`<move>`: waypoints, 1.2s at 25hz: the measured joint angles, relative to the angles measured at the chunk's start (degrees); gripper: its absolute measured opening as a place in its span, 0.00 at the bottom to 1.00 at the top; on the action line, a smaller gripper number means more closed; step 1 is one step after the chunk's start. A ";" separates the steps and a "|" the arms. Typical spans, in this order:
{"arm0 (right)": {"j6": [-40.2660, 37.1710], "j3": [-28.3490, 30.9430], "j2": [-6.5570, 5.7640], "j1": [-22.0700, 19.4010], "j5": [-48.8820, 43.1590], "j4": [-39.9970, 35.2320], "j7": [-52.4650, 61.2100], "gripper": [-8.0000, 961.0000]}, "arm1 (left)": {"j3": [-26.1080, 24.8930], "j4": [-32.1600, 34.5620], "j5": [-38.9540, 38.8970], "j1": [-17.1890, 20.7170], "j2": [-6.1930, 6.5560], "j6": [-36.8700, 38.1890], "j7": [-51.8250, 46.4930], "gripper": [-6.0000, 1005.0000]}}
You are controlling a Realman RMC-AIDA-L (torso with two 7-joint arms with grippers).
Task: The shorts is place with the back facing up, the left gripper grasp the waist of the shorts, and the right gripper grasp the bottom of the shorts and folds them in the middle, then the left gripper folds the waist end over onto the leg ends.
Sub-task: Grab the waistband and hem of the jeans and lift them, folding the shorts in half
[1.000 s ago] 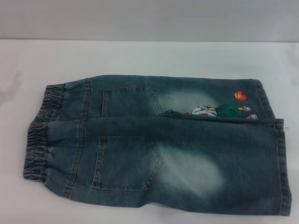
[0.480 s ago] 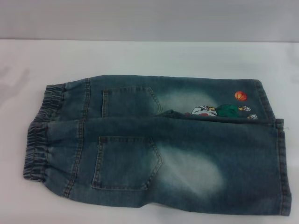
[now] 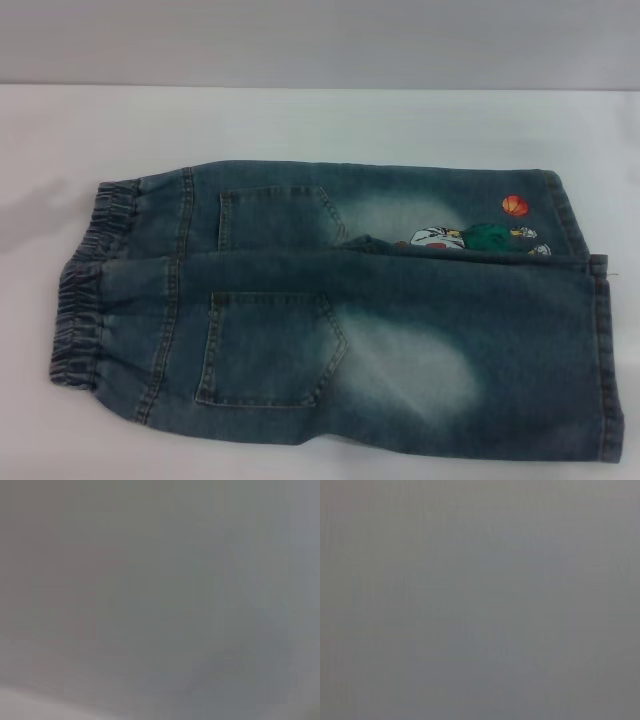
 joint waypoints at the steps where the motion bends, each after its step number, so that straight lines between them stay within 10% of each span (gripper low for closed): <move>1: 0.01 0.01 -0.01 -0.01 0.02 0.04 0.00 0.70 | -1.86 0.82 3.53 -0.15 0.10 1.90 -1.62 0.83; 11: 0.10 0.02 -0.27 0.39 0.07 0.12 -0.11 0.70 | -10.80 1.93 29.70 -2.76 -2.56 13.07 -7.16 0.83; 30: 0.93 -0.08 -0.27 0.38 -0.24 0.04 -0.17 0.70 | -11.84 1.47 41.74 -1.46 -6.14 12.59 -8.33 0.83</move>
